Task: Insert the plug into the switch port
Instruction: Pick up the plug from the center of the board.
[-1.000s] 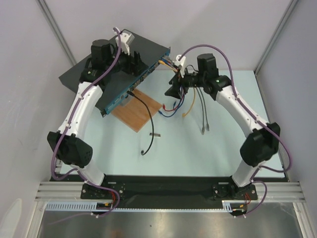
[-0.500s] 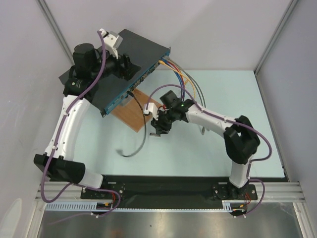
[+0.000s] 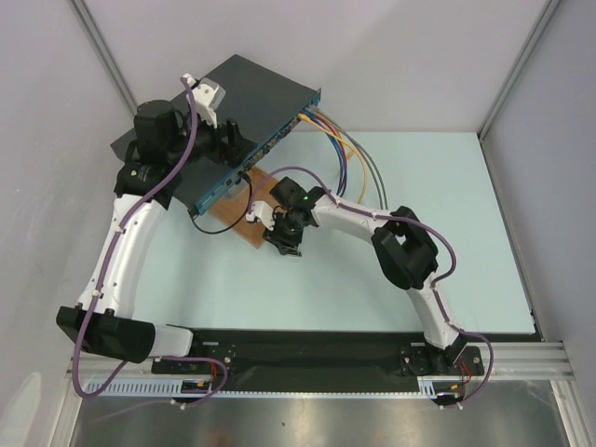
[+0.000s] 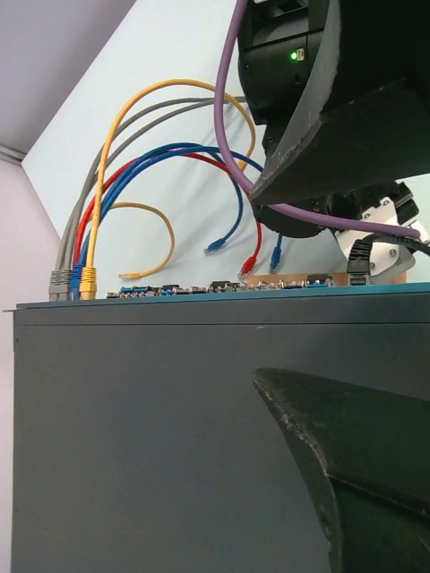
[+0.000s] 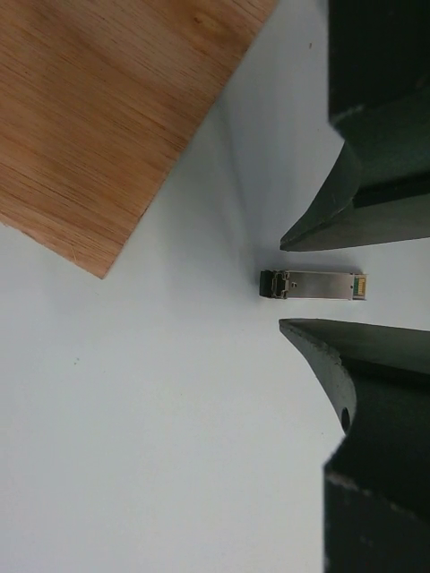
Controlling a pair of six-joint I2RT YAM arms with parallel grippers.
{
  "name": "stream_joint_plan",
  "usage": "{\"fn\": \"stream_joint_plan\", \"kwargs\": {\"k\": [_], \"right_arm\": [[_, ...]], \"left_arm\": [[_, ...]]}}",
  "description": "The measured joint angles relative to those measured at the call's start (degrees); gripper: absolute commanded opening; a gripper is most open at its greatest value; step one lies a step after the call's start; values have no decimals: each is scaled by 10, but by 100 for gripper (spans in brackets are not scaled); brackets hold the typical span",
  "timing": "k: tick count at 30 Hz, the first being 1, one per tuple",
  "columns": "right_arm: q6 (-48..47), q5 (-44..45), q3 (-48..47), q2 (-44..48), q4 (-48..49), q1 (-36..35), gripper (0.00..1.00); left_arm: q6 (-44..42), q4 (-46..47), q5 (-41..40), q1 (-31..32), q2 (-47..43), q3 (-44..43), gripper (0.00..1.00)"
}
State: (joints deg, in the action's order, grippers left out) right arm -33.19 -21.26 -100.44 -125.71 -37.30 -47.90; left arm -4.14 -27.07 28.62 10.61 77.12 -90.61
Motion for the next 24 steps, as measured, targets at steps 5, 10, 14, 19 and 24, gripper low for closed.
{"fn": "stream_joint_plan", "kwargs": {"k": [5,10,14,19,24], "right_arm": [[-6,19,-2,-9,-7,-6,38],[-17,33,-2,-18,-19,-13,35],[-27,45,2,-21,-17,-17,13],[-26,54,31,-4,8,-14,0],[-12,39,105,48,14,14,0]], "left_arm": [[0,0,0,-3,-1,8,79],[0,0,0,-5,-1,9,79],[0,0,0,-5,0,9,79],[1,1,1,-5,14,5,78],[3,1,22,-6,43,-17,79]]}}
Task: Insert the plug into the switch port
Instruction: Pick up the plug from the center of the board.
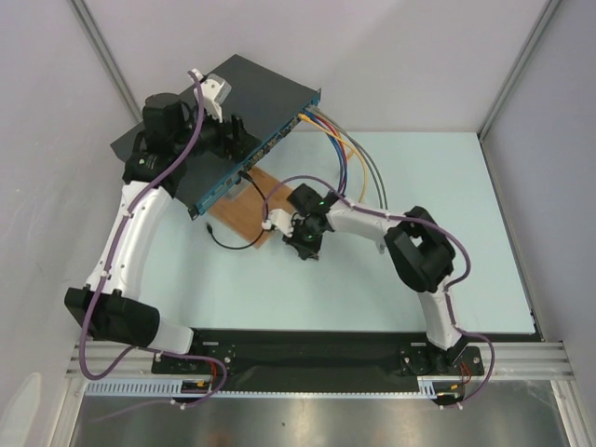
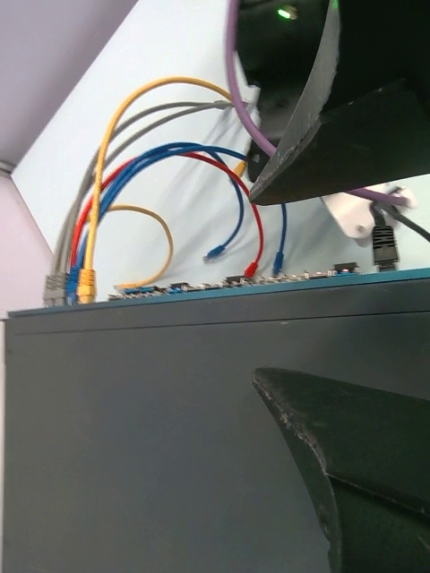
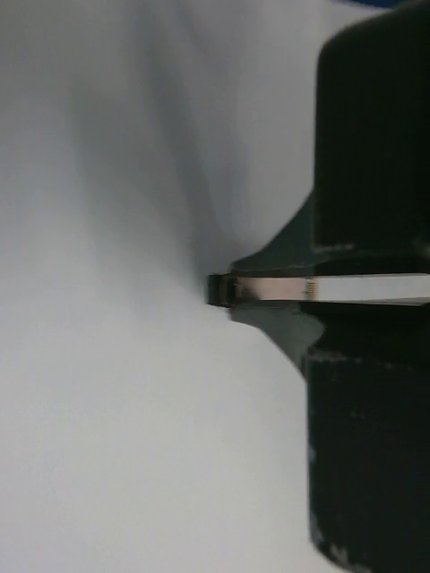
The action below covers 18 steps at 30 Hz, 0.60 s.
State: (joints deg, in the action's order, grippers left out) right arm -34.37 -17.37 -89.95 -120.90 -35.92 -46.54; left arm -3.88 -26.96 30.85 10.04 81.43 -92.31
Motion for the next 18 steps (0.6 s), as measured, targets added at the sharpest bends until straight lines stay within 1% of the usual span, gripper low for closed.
{"fn": "stream_joint_plan", "kwargs": {"k": [3,7,11,14,18], "right_arm": [[5,-22,38,49,-14,47,0],[30,-65,62,126,-27,119,0],[70,-132,64,213,8,183,0],[73,-177,56,260,13,198,0],[82,-221,46,280,8,206,0]], "left_arm": [[3,13,17,2,12,-10,79],[11,34,36,7,21,-23,78],[31,70,48,12,33,-42,78],[50,91,59,15,42,-54,78],[46,96,69,35,45,-57,78]]}}
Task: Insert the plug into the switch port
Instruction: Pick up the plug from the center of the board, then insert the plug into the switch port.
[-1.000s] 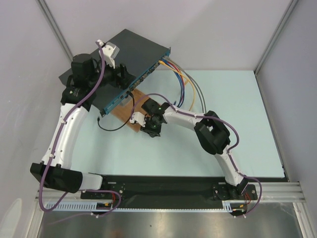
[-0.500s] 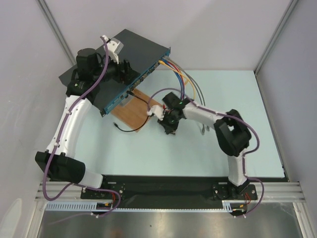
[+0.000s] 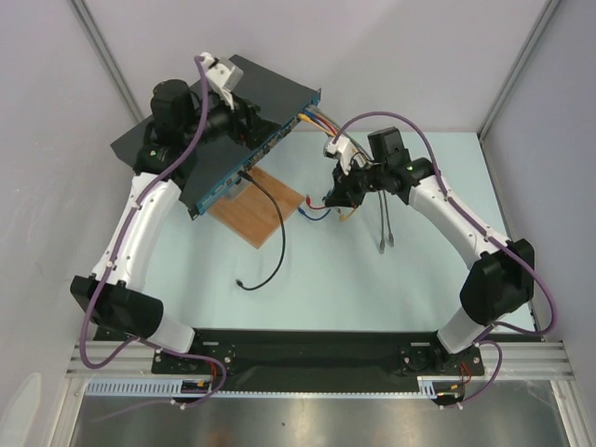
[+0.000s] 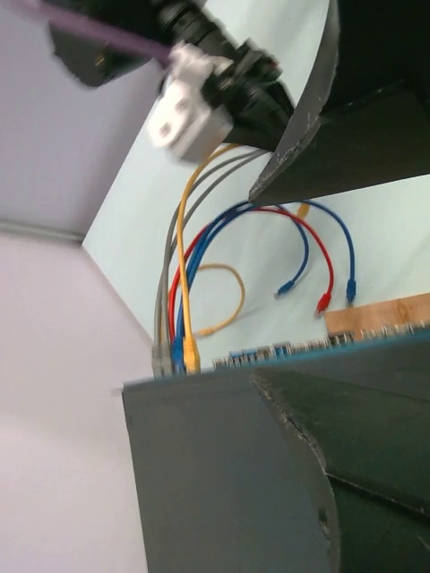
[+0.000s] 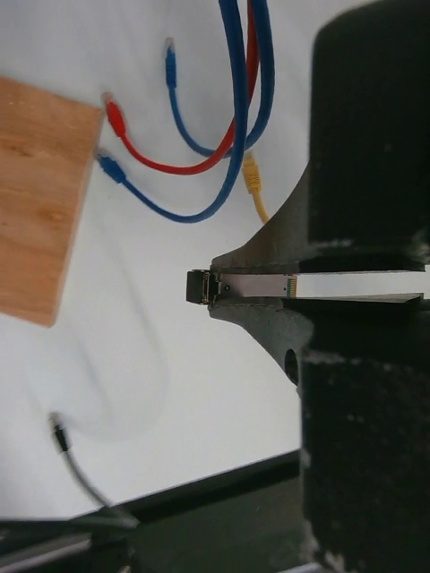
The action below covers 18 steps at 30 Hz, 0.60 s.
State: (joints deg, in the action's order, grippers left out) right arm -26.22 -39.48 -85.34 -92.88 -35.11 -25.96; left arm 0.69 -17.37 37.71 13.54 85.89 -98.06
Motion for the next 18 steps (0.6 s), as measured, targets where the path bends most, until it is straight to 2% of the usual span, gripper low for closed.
{"fn": "stream_joint_plan", "kwargs": {"k": [2,5,8,12,14,18], "right_arm": [[32,-22,-3,1,10,10,0],[143,-53,-23,1,70,37,0],[298,-67,-41,1,206,61,0],[482,-62,-45,1,381,76,0],[549,-56,-47,1,447,72,0],[621,-45,-51,-2,519,53,0]], "left_arm": [[-22,-1,-3,22,-5,8,78],[-63,6,-22,64,-33,60,79],[-84,6,-45,92,-61,117,78],[-87,14,-93,110,-66,140,79],[-81,25,-115,123,-63,141,80],[-65,45,-153,153,-51,132,82]]}}
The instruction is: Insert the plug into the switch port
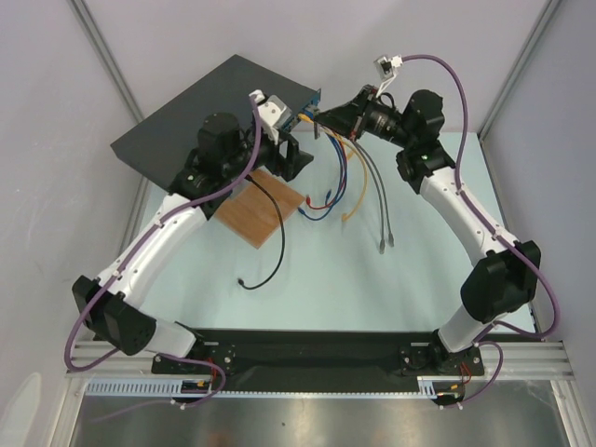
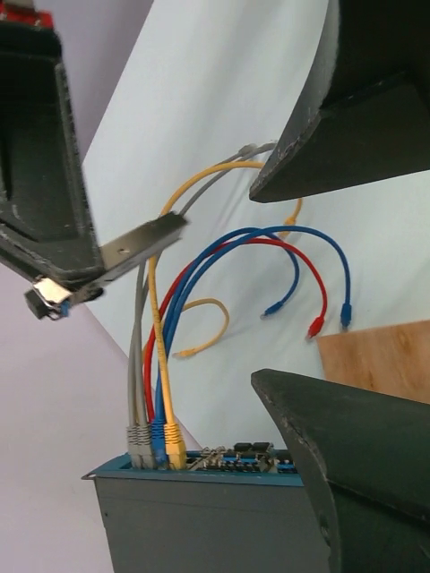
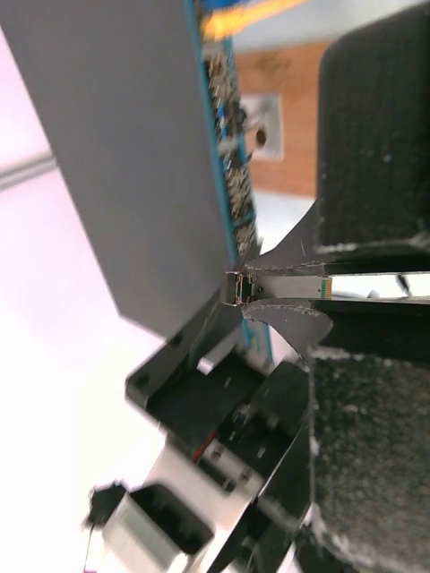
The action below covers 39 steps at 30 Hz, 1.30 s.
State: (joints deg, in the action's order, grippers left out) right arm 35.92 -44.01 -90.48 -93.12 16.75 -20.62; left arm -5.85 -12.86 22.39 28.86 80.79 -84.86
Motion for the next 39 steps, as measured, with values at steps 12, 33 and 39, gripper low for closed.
{"fn": "stream_joint_plan", "kwargs": {"k": [12,33,39], "right_arm": [[48,22,2,-2,43,-36,0],[18,71,5,-2,9,-42,0],[27,44,16,-2,28,-24,49]], "left_arm": [[46,40,-65,18,37,-24,77],[62,67,-69,29,48,-63,34],[21,51,-73,35,57,-74,8]]}}
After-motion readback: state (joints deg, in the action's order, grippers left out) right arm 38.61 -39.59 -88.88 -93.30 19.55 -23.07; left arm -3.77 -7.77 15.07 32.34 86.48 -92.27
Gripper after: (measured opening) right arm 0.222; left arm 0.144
